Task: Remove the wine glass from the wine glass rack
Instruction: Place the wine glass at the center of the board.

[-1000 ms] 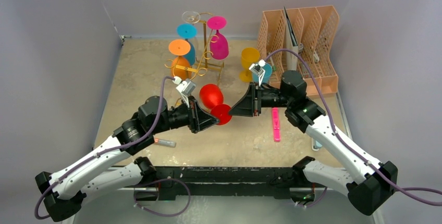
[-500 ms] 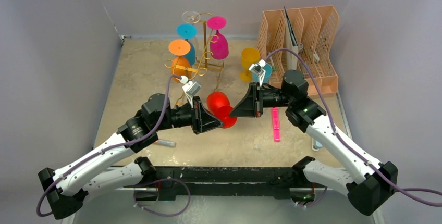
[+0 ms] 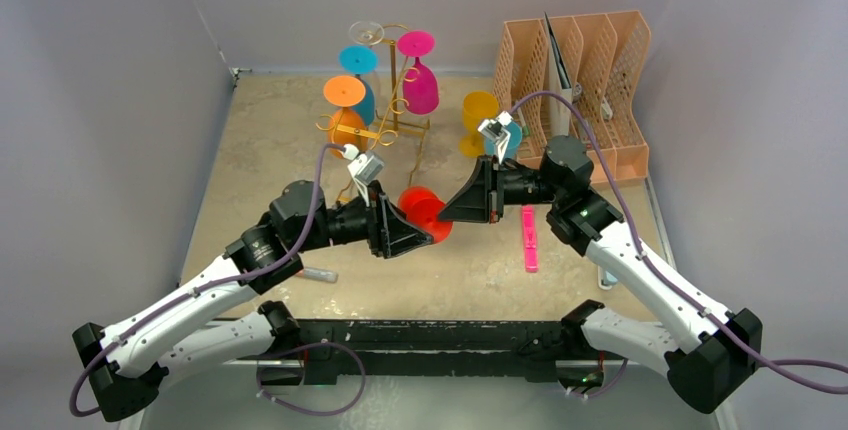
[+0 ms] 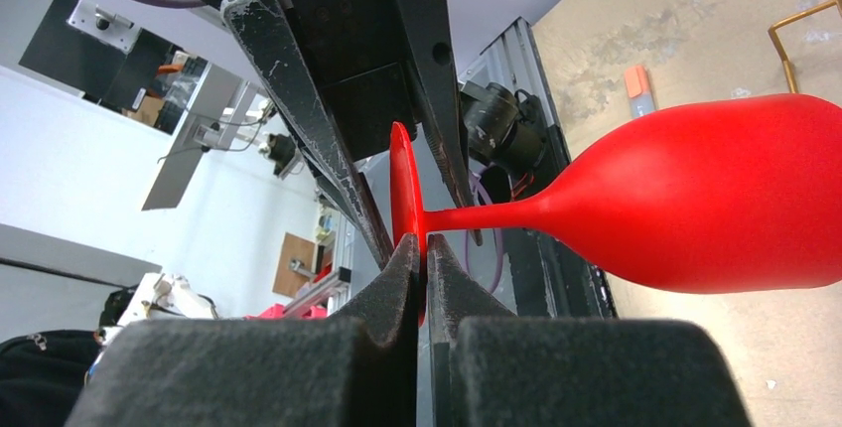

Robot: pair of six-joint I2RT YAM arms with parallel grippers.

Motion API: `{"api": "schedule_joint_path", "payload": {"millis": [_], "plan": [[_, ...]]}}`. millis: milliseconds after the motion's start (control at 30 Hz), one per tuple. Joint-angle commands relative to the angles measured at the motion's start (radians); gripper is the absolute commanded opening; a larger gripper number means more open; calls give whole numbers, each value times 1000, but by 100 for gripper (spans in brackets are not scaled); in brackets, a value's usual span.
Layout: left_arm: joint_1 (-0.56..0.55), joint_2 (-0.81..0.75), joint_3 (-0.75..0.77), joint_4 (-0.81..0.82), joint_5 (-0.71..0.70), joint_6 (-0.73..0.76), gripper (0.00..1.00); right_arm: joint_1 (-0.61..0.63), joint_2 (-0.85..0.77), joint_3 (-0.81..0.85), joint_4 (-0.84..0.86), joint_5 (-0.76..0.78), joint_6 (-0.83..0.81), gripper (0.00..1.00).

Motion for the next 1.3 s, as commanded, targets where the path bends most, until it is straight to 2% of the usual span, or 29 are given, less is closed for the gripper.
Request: {"api": "schedule_joint_path", "payload": {"millis": [0, 267, 467, 500, 633, 733, 900, 1033, 1133, 1200, 1267], "plan": [[-3, 7, -7, 67, -14, -12, 37, 4, -12, 11, 65, 0, 14, 0], [-3, 18, -36, 176, -30, -58, 33, 4, -20, 4, 68, -21, 12, 0], [-4, 7, -29, 146, -15, -29, 1, 4, -27, -4, 53, 8, -9, 0], [-3, 5, -24, 126, -6, -15, 0, 4, -26, -3, 51, 10, -9, 0], [-3, 8, -20, 69, 38, 44, 0, 4, -18, 11, 40, 5, -2, 26], [-3, 20, -32, 77, 106, 98, 0, 4, -24, 34, 8, 5, -2, 51], [-4, 28, -46, 69, 246, 216, 0, 2, -86, 122, -275, 181, -200, 79], [-4, -2, -60, -13, 302, 359, 0, 2, -147, 162, -485, 490, -301, 95], [-4, -69, -86, -87, 335, 518, 0, -4, -130, 223, -688, 685, -327, 99], [-4, -107, -100, -142, 354, 653, 0, -20, -85, 283, -791, 720, -329, 99], [-4, -155, -110, -202, 370, 801, 0, -53, -42, 308, -834, 626, -324, 99]]}}
